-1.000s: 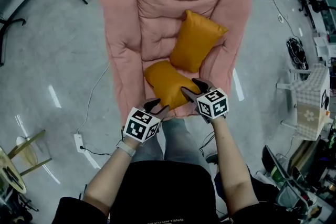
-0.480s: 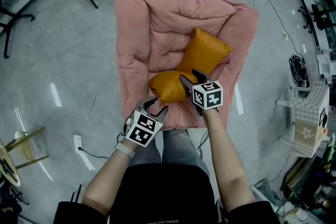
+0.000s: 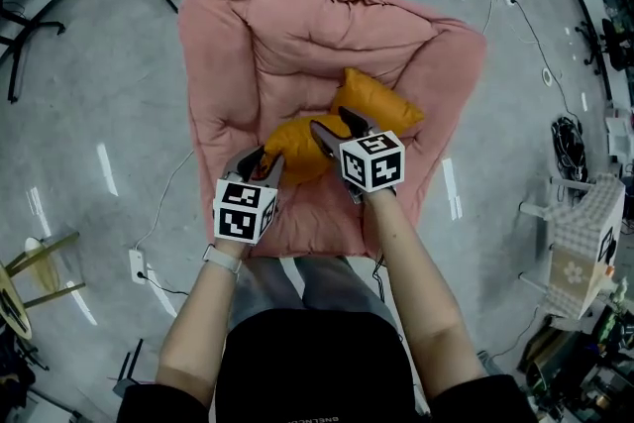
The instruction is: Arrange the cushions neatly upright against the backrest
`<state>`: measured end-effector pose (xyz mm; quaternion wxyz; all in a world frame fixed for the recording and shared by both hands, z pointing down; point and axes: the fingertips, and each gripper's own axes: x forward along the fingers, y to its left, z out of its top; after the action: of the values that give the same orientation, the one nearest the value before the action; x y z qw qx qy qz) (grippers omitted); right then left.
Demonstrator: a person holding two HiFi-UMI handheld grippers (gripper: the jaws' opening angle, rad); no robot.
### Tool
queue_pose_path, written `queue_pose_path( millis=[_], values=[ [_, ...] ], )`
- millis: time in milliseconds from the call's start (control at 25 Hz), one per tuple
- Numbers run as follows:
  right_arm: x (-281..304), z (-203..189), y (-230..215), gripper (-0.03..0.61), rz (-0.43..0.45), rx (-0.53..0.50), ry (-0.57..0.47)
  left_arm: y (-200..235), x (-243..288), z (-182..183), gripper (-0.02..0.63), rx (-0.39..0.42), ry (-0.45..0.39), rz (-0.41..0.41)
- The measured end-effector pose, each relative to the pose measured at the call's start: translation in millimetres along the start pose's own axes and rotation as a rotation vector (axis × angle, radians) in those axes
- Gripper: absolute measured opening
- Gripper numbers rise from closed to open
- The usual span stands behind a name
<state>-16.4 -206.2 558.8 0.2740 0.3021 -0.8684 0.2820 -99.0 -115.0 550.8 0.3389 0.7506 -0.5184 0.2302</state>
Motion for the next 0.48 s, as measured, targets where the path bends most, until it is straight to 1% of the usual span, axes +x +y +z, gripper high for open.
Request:
queue_pose_path(
  millis=[120,200,360,480],
  values=[
    [-13.2,16.3,-14.3,0.275,0.008,0.0,-0.039,15.6,22.7,24.0,0.133,-0.024,-0.034,0.063],
    [-25.3,16.4,-21.5,0.275,0.01,0.002,-0.047,25.9,34.5,34.0,0.133,-0.04,-0.042,0.094],
    [-50.3,-2.5,-35.1,0.275,-0.009,0.014,-0.034,51.6,47.8,44.8,0.133,-0.067,-0.063,0.163],
    [-64.1,-25.3,-52.1,0.275,-0.079,-0.001,0.003,72.4,55.1,50.1,0.133,-0.088,-0.085,0.205]
  ],
)
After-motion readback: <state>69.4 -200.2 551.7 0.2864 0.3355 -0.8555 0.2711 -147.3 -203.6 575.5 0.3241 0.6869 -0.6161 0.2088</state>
